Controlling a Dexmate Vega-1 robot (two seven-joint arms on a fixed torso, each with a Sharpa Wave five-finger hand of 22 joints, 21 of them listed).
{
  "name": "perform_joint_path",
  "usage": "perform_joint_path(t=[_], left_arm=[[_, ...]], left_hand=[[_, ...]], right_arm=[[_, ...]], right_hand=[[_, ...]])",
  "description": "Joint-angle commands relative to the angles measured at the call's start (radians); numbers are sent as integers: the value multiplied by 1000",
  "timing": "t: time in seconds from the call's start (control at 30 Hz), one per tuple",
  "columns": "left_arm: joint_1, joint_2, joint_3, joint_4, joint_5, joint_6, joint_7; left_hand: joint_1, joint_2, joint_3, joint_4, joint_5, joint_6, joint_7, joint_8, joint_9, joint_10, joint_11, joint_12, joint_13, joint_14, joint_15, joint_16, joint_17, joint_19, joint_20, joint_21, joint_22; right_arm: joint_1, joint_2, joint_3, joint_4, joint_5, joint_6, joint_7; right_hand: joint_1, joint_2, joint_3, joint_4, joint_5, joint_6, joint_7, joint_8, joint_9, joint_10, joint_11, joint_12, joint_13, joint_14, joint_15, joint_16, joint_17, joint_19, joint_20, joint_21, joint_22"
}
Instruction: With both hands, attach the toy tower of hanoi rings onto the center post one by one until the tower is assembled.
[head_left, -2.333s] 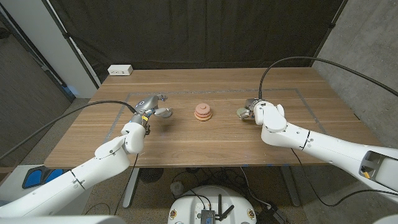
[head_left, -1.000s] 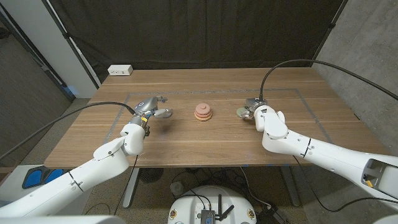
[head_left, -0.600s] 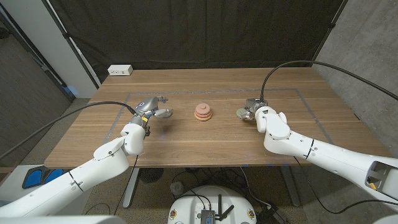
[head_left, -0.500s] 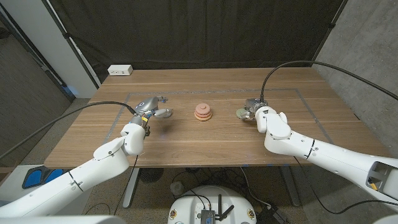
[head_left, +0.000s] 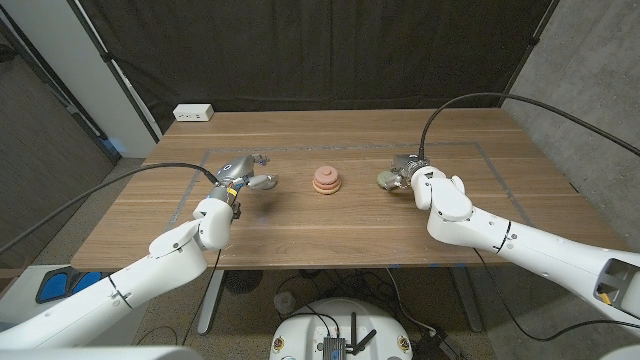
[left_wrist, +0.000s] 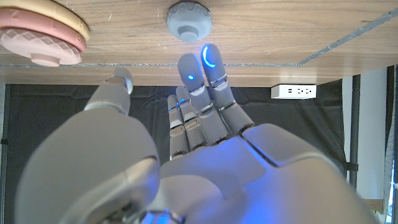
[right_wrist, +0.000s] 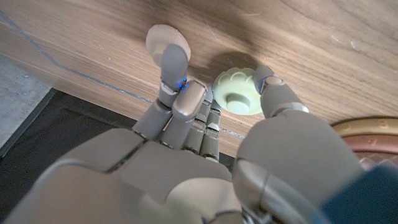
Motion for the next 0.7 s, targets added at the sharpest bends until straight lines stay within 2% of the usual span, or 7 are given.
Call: perform_joint_path(t=[0.03,0.3,0.4,0.7], left_arm=[[-5,0,3,-1,-1,2,-5],[-9,0,2,-1,-2,8,-7],[-7,-6,-2,-1,-8,12,-2],[2,-10,-9,-7,-13,20,12]], left_hand=[[-8,0,7,-2,4,9,0,-4,3,7,-3,5,4,11,-85,-6,2,6,-146,1,0],[-9,-1,9,-2,4,10,-1,-5,4,6,-3,4,5,11,-85,-6,3,6,-146,2,3],[-9,-1,10,-2,4,11,-1,-5,4,8,-3,5,5,11,-85,-6,3,6,-146,1,2],[-9,-1,11,-3,4,11,-1,-5,4,8,-4,4,5,13,-85,-5,4,6,-146,2,3]], right_arm=[[16,-13,0,-43,-40,-13,57],[23,-32,12,-91,-68,4,100],[16,-35,36,-104,-46,31,109],[15,-30,47,-114,-83,76,130]], right_hand=[[31,27,8,6,6,65,-62,1,3,56,-55,-2,4,11,-1,-1,4,10,-36,-3,5],[30,29,8,7,9,72,-60,2,3,61,-49,-5,6,14,-1,-3,4,11,-36,-5,6],[30,31,9,7,10,68,-53,-2,3,55,-45,-9,7,16,-1,-3,4,17,-36,0,12],[33,34,11,6,12,67,-50,-5,3,51,-40,-14,9,21,-2,-2,4,20,-37,-2,14]])
